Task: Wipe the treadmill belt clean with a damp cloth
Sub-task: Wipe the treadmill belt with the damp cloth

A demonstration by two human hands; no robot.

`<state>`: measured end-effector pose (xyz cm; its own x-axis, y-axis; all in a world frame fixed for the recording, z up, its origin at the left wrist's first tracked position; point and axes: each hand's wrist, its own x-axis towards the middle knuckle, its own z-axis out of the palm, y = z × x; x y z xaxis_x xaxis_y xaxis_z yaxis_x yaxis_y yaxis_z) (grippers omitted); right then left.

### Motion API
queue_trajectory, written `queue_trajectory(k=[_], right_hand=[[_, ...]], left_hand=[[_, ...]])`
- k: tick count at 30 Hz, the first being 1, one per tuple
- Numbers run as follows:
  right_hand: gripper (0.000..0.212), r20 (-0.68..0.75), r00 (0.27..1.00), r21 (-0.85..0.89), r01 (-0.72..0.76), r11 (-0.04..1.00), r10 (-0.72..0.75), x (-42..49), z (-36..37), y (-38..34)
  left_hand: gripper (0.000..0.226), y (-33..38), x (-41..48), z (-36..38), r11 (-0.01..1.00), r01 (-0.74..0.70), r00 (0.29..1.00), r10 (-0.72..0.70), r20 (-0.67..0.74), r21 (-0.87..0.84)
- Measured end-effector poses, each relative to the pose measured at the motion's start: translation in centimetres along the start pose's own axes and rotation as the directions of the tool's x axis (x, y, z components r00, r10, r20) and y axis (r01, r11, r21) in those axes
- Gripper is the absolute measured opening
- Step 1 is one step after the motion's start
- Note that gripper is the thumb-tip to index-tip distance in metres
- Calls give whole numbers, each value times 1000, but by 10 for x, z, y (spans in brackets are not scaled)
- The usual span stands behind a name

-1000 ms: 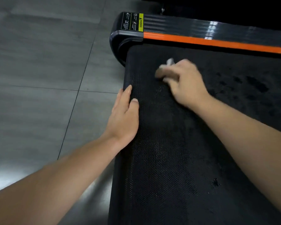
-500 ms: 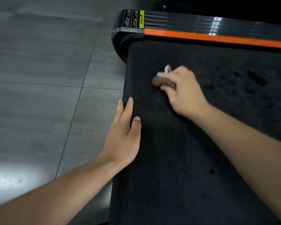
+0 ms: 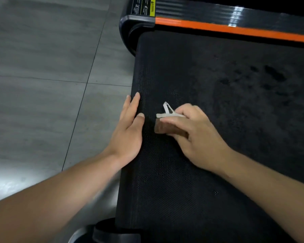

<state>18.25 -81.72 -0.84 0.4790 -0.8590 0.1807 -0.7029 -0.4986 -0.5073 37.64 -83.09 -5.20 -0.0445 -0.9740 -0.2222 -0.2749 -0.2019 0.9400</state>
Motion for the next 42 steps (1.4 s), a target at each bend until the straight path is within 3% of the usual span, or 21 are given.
queue_trajectory(k=[2, 4, 6, 7, 11, 13, 15, 17, 20, 22, 24, 27, 28, 29, 31, 33, 35, 38, 39, 42], right_hand=[[26, -14, 999, -91, 35, 995, -36, 10, -9, 17], [27, -176, 979, -187, -133, 973, 100, 43, -13, 44], [29, -262, 934, -169, -291, 942, 242, 53, -8, 44], [29, -230, 944, -166, -277, 946, 236, 41, 0, 30], [30, 39, 999, 25, 26, 999, -27, -33, 4, -24], [27, 10, 998, -59, 57, 997, -56, -24, -7, -5], [27, -177, 977, -119, -137, 983, 115, 6, -12, 25], [28, -250, 936, -69, -272, 960, 247, 14, -6, 28], [32, 15, 997, 4, -71, 997, 71, -38, 4, -14], [37, 178, 983, 100, 29, 995, -46, -69, -5, -30], [35, 148, 987, 32, 58, 998, -62, -57, -13, -13], [27, -157, 975, -30, -166, 986, 159, -13, -8, 12], [27, -184, 965, -24, -196, 980, 189, -11, -3, 7], [27, -147, 976, -31, -167, 986, 161, -19, 3, -3], [30, 60, 998, 25, -7, 1000, 6, -57, 10, -32], [36, 228, 969, 105, 69, 992, -92, -82, 3, -46], [34, 200, 975, 30, 88, 996, -93, -66, -5, -33], [25, -63, 991, 10, -115, 993, 115, -31, -3, -10], [24, -57, 990, 32, -127, 991, 129, -35, -2, -11], [27, 222, 974, 115, 18, 993, -44, -87, -9, -28]], left_hand=[[55, 1, -2, -1, 1000, 8, 1000, -8, 3, -7], [55, 2, -4, -2, 1000, 14, 1000, -14, 16, -10], [55, 2, -7, -2, 999, 25, 1000, -25, 5, -30], [55, 2, -10, -2, 999, 29, 1000, -29, 0, -44], [54, 4, -28, 0, 997, 67, 997, -68, -38, -42], [54, 2, -40, 0, 996, 76, 996, -77, -35, -49], [54, -2, -47, -1, 993, 80, 997, -82, -12, -85], [54, -6, -50, -2, 989, 93, 996, -93, -1, -114], [55, -11, -55, -2, 991, 86, 996, -85, 14, -103], [55, -15, -61, 0, 993, 74, 997, -74, 1, -89], [57, -19, -66, 1, 995, 61, 998, -62, -11, -74], [68, -23, -67, 1, 994, 53, 998, -54, -12, -94], [67, -23, -67, 1, 994, 62, 998, -63, -14, -90], [66, -22, -68, 0, 994, 64, 998, -65, -12, -90], [61, -21, -70, 0, 995, 62, 998, -63, -2, -84], [57, -20, -72, -1, 997, 68, 998, -68, 0, -47], [61, -19, -72, -1, 996, 70, 998, -71, -3, -46], [73, -19, -71, -1, 995, 75, 997, -76, -5, -70], [74, -19, -72, 0, 995, 79, 997, -80, -8, -69], [70, -20, -72, 1, 997, 66, 998, -66, -13, -47]])
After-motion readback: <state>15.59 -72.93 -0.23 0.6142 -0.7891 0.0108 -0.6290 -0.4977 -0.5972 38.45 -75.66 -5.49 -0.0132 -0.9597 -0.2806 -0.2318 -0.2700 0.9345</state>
